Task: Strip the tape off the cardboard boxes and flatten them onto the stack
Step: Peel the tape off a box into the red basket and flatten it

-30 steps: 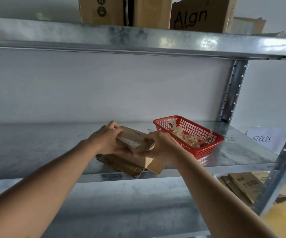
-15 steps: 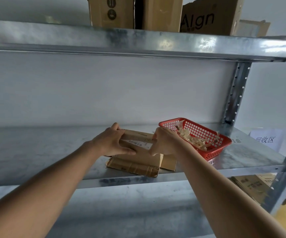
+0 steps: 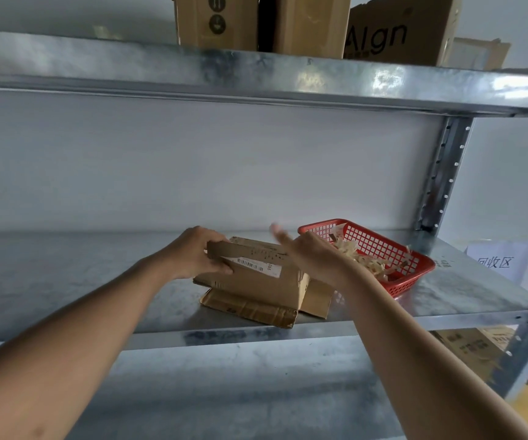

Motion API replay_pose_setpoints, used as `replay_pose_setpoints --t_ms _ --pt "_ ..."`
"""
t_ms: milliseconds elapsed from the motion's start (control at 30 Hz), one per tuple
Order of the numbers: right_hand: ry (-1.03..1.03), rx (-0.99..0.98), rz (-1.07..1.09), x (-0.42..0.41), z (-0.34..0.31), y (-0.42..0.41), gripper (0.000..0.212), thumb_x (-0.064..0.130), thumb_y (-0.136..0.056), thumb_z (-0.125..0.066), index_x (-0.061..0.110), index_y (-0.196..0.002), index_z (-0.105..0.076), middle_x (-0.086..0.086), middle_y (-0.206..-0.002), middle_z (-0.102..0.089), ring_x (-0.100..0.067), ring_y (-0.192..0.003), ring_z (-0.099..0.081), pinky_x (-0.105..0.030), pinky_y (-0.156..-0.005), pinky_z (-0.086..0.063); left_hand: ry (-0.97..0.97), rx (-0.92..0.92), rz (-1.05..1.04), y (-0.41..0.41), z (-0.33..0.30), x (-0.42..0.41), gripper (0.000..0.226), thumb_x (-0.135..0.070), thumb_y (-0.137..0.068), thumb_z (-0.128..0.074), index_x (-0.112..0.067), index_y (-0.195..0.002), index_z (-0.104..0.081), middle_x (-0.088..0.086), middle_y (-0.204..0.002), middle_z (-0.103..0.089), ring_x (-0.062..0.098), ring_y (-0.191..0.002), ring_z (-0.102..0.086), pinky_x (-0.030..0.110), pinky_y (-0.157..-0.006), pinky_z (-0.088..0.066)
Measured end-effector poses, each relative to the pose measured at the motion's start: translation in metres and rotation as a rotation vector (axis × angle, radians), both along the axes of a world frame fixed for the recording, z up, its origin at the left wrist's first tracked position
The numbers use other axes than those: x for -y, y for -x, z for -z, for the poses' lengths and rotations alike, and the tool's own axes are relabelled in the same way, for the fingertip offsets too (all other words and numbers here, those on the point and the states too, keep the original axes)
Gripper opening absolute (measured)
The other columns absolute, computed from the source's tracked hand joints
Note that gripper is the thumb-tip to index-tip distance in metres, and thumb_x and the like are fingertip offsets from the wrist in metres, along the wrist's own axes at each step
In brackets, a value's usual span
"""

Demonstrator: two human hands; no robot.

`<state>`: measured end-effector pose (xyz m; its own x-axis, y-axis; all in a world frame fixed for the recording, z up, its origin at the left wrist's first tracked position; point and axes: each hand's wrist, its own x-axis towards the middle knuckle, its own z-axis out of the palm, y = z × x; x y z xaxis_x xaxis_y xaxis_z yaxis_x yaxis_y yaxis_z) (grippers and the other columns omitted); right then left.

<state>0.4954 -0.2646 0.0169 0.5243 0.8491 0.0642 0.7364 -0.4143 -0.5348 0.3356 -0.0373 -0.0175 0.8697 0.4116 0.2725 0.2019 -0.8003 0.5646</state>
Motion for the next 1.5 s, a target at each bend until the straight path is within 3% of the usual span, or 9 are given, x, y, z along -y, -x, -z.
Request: replay_pose_setpoints --t_ms 67,300,500,667,867,1000,1233,1400,1500 --pt "0.041 0.007 0.035 -0.002 -0.003 -0.005 0.048 0.057 -0.109 -0.027 0.028 -0.084 -0.057 -0.009 -0.078 -0.057 -0.021 -0.067 -0.053 -0.046 -0.088 -0.057 -0.019 0.003 -0.002 -0.001 -0.002 0.000 0.051 -0.023 -0.069 -0.097 -0.027 -0.116 -0.078 -0.015 -0.108 -0.073 0.000 -0.101 -0.063 0.029 -0.091 -0.055" --pt "0.145 0.024 -0.086 -0.001 -0.025 -0.016 0.025 0.045 -0.092 -0.075 0.035 -0.115 -0.078 0.021 -0.103 -0.060 -0.007 -0.095 -0.058 -0.016 -0.065 -0.037 0.065 0.051 0.081 0.005 -0.001 0.004 0.062 -0.009 -0.066 -0.097 -0.024 -0.119 -0.067 -0.018 -0.094 -0.076 0.001 -0.101 -0.070 0.022 -0.092 -0.052" --pt "0.034 0.240 -0.078 -0.027 0.001 -0.019 0.022 0.032 -0.095 -0.074 0.026 -0.115 -0.067 0.001 -0.117 -0.068 -0.016 -0.094 -0.066 -0.028 -0.078 -0.058 -0.161 0.159 0.135 0.012 0.008 0.000 0.030 -0.018 -0.074 -0.094 -0.027 -0.065 -0.067 -0.021 -0.136 -0.053 0.005 -0.117 -0.062 0.035 -0.095 -0.053" --pt "-0.154 0.231 0.013 -0.036 0.017 -0.019 0.023 0.015 -0.105 -0.052 0.020 -0.126 -0.060 -0.005 -0.110 -0.071 -0.016 -0.083 -0.067 -0.022 -0.058 -0.049 -0.250 0.240 0.134 0.017 0.026 0.002 0.027 -0.029 -0.080 -0.088 -0.018 -0.072 -0.065 -0.010 -0.142 -0.047 0.006 -0.124 -0.061 0.039 -0.095 -0.057" --pt "-0.423 0.140 0.085 -0.042 0.018 -0.013 0.020 0.007 -0.105 -0.053 0.014 -0.119 -0.066 -0.002 -0.101 -0.068 -0.012 -0.080 -0.060 -0.019 -0.057 -0.038 0.302 0.115 -0.069 0.023 0.013 0.007 0.084 -0.098 -0.075 -0.041 -0.037 -0.129 -0.062 0.005 -0.148 -0.053 0.018 -0.134 -0.053 0.055 -0.115 -0.041" --pt "-0.607 0.160 0.110 -0.047 0.011 -0.010 0.015 0.008 -0.103 -0.058 0.012 -0.117 -0.064 -0.007 -0.109 -0.070 -0.021 -0.095 -0.065 -0.022 -0.068 -0.046 0.375 0.038 -0.045 0.021 -0.005 0.013 0.026 -0.045 -0.096 -0.070 -0.048 -0.122 -0.072 -0.016 -0.156 -0.034 0.020 -0.135 -0.052 0.048 -0.092 -0.061" --pt "-0.728 0.393 0.062 -0.047 0.002 -0.001 0.043 -0.019 -0.092 -0.048 0.016 -0.115 -0.052 -0.011 -0.120 -0.051 -0.025 -0.090 -0.059 -0.039 -0.066 -0.061 0.040 -0.400 -0.091 0.013 -0.032 0.023 0.075 -0.042 -0.094 -0.070 -0.059 -0.155 -0.028 -0.007 -0.161 -0.017 0.026 -0.143 -0.037 0.034 -0.111 -0.045" --pt "-0.645 0.380 0.054 -0.045 0.001 -0.001 0.024 0.005 -0.098 -0.062 0.014 -0.119 -0.066 -0.009 -0.131 -0.048 -0.027 -0.110 -0.064 -0.029 -0.086 -0.059 -0.072 -0.198 -0.169 0.007 -0.020 0.026 0.052 -0.053 -0.080 -0.081 -0.050 -0.121 -0.049 -0.003 -0.137 -0.033 0.019 -0.117 -0.049 0.026 -0.093 -0.044" --pt "-0.463 0.304 0.093 -0.050 0.007 0.001 0.070 0.039 -0.080 -0.086 0.022 -0.137 -0.049 -0.007 -0.141 -0.038 -0.031 -0.117 -0.054 -0.043 -0.095 -0.057 -0.087 -0.104 -0.187 0.005 -0.013 0.027 0.049 -0.044 -0.084 -0.080 -0.049 -0.115 -0.042 -0.001 -0.132 -0.028 0.018 -0.100 -0.054 0.024 -0.084 -0.049"
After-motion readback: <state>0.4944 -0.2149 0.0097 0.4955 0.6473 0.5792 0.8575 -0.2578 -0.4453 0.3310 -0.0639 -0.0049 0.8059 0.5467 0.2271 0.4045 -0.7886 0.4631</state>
